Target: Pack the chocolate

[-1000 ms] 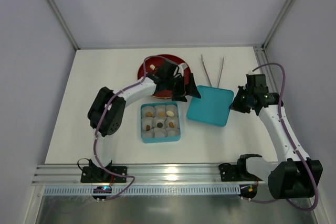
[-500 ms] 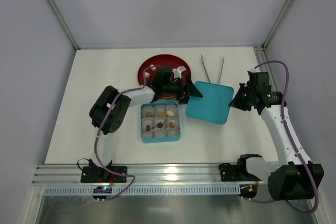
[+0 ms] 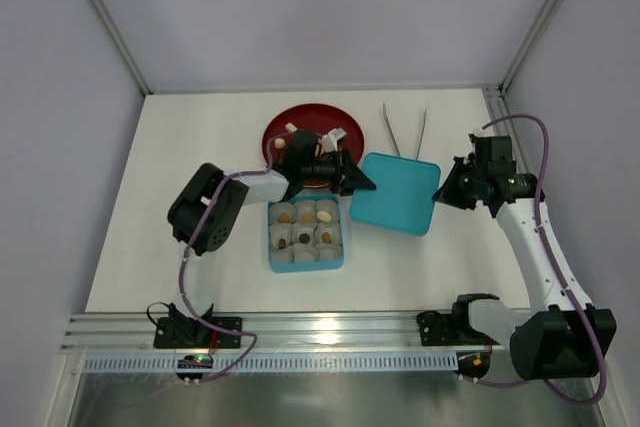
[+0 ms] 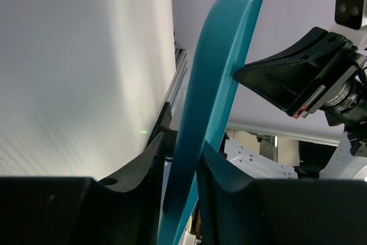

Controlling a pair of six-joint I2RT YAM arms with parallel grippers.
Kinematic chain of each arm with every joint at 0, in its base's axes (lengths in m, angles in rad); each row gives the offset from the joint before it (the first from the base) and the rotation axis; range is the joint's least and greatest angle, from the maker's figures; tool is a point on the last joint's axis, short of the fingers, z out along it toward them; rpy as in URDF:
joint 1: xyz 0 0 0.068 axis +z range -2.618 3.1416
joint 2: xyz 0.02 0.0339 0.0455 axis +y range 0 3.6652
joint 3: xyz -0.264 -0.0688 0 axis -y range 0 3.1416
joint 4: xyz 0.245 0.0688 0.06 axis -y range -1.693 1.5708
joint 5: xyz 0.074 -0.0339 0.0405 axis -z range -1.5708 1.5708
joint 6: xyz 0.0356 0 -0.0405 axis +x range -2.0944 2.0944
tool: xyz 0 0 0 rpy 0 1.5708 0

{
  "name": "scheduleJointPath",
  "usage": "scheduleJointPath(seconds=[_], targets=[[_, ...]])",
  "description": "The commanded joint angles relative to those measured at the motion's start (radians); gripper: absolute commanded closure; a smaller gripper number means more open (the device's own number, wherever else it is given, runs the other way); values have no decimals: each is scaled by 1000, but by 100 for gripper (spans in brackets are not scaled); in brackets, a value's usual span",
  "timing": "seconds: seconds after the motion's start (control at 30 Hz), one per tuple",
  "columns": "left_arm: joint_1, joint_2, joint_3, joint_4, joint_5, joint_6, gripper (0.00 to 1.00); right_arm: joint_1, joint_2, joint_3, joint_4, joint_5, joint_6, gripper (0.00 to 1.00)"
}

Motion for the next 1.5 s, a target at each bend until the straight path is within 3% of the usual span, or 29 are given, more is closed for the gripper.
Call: scheduleJointPath(seconds=[0.0,0.07,0.17,0.3,0.43,0.6,0.77,0.9,1.13,1.23,1.47], targets=[[5,-76,-23,48,29,-6,74,4,-1,20,56,-46,-3,96],[8,-89,-28,28,27,6,80,19,3,20,63,-38,-1,96],[10,-111,-24,-24,19,55,98,71,7,20,66,11,2,96],[13,-155,-21,-171,1,130,100,140,12,26,71,85,-3,96],[22,-200,3,-344,-22,212,100,195,3,24,94,157,-21,75],[41,-252,-11,-435,-19,238,100,289,6,39,112,275,-55,54],[73,-299,-26,-539,-19,252,100,405,-37,73,134,434,-114,40],[110,-339,12,-714,-8,284,100,542,-70,127,139,520,-191,37],[185,-396,26,-955,42,338,100,1009,-54,188,117,710,-329,37],[205,-410,74,-1114,41,404,100,1126,-5,207,91,770,-358,37],[226,-464,68,-1231,50,405,100,1384,125,306,16,899,-386,37]])
